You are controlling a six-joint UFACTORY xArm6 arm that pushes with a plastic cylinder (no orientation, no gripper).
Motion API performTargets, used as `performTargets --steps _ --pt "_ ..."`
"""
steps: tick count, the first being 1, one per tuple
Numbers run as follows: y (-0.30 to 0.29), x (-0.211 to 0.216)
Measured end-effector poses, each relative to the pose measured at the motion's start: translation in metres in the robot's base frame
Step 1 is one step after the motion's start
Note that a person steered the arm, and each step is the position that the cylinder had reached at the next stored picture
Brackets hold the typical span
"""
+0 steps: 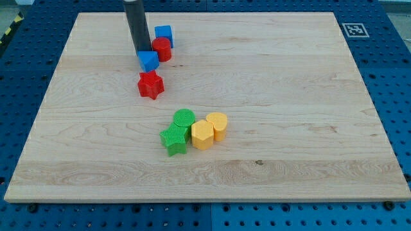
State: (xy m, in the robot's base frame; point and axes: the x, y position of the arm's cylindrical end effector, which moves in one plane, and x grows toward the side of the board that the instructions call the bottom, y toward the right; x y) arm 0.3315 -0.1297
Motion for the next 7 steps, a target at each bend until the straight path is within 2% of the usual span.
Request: performTargets --steps 3,4,5,6,7 --pt "0.0 0.019" --pt "-0.023 0.005" --pt "-0.065 -0.031" --pt "-0.052 -0.1" --pt "-0.001 -0.14"
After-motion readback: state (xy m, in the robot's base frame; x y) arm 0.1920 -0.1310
